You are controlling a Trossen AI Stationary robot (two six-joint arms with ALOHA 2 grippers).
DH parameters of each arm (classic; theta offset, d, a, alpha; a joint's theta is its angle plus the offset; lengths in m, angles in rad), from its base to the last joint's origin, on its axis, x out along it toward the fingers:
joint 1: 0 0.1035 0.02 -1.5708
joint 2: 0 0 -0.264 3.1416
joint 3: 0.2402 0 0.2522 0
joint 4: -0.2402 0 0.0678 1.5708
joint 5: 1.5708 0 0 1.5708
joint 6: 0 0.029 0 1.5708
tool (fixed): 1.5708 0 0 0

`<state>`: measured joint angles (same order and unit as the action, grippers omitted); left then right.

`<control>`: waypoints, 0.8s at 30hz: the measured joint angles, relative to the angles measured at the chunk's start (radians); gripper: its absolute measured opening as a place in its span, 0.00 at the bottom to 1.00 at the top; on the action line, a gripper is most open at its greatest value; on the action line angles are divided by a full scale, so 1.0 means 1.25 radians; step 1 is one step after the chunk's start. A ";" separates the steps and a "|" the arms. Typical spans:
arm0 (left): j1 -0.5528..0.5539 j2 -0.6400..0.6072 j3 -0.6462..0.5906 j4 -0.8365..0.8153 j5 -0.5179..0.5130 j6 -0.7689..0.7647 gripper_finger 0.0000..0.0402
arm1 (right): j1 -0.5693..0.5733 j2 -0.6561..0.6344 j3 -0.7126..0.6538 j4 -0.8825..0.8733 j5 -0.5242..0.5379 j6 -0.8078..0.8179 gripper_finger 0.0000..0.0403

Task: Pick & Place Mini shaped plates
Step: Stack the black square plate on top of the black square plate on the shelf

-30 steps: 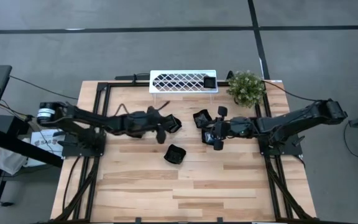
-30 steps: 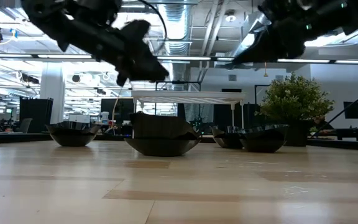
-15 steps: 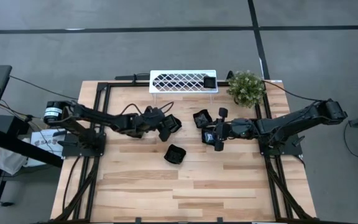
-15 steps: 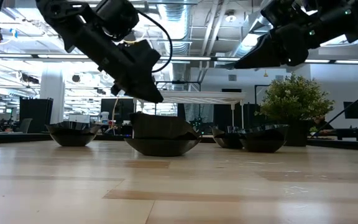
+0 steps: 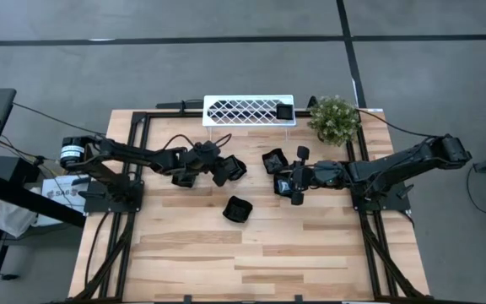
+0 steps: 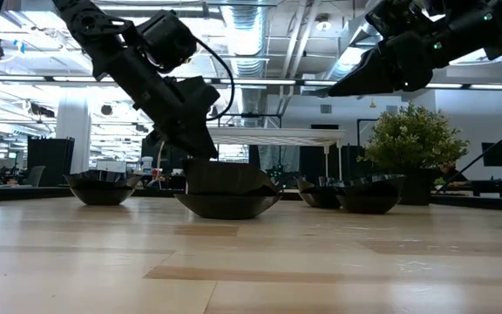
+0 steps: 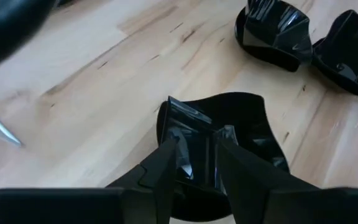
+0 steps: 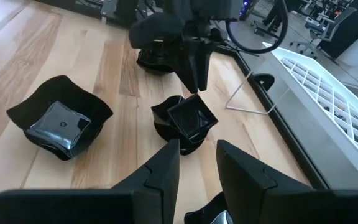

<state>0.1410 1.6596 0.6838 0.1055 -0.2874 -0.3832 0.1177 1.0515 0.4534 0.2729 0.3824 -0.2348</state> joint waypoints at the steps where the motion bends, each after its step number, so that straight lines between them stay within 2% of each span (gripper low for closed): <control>1: 0.000 0.000 0.000 0.000 0.000 -0.003 0.30 | 0.000 0.000 0.000 0.000 0.000 0.000 0.25; 8: -0.001 0.000 0.000 -0.005 -0.031 -0.020 0.29 | 0.000 0.000 0.000 0.000 0.000 0.000 0.25; 24: -0.001 0.000 -0.001 0.010 -0.054 0.069 0.30 | 0.000 0.000 0.000 -0.001 0.000 0.006 0.25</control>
<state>0.1394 1.6600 0.6830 0.1185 -0.3553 -0.2974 0.1177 1.0515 0.4534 0.2713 0.3824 -0.2268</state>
